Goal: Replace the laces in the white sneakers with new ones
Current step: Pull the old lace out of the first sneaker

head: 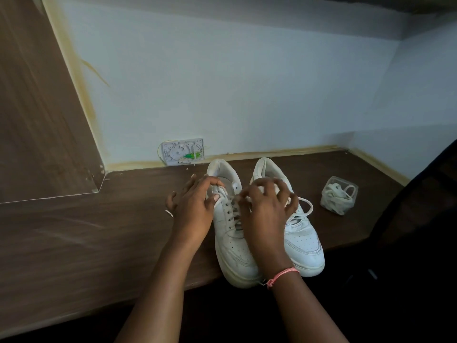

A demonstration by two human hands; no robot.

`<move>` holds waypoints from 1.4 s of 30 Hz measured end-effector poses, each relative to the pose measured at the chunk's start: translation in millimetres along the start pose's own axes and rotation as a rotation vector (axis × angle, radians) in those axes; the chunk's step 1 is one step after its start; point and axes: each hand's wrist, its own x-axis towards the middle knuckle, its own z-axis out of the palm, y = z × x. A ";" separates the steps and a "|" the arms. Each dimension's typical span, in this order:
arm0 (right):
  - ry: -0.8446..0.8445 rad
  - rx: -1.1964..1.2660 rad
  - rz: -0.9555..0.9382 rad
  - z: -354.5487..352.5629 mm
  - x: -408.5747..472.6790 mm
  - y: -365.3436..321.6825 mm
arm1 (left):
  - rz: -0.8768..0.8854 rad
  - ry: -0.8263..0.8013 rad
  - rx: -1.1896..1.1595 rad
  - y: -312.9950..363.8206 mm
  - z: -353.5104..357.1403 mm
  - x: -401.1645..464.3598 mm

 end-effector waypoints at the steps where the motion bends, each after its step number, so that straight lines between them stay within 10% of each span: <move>1: 0.044 -0.020 0.073 -1.7 3.7 4.6 | -0.002 0.001 -0.002 0.2 -0.5 -0.3; 5: 0.200 0.016 0.411 -13.7 16.7 24.1 | -0.014 -0.008 -0.001 -0.2 -1.0 -0.8; 12: -0.037 -0.039 -0.078 0.8 -1.9 1.2 | -0.010 -0.001 -0.015 1.9 -1.2 -1.7; 19: 0.133 -0.053 0.474 -29.9 25.6 50.0 | -0.019 0.001 -0.021 -0.5 0.5 -0.3; 26: -0.057 -0.065 -0.065 -0.3 2.2 10.6 | -0.030 -0.007 -0.021 1.5 0.0 -0.4; 33: 0.188 -0.063 0.222 -20.7 22.0 43.1 | -0.015 0.005 -0.018 -1.2 0.0 0.1; 42: -0.037 -0.017 0.117 -25.0 12.0 23.8 | 0.077 0.062 0.011 14.0 -1.8 -3.3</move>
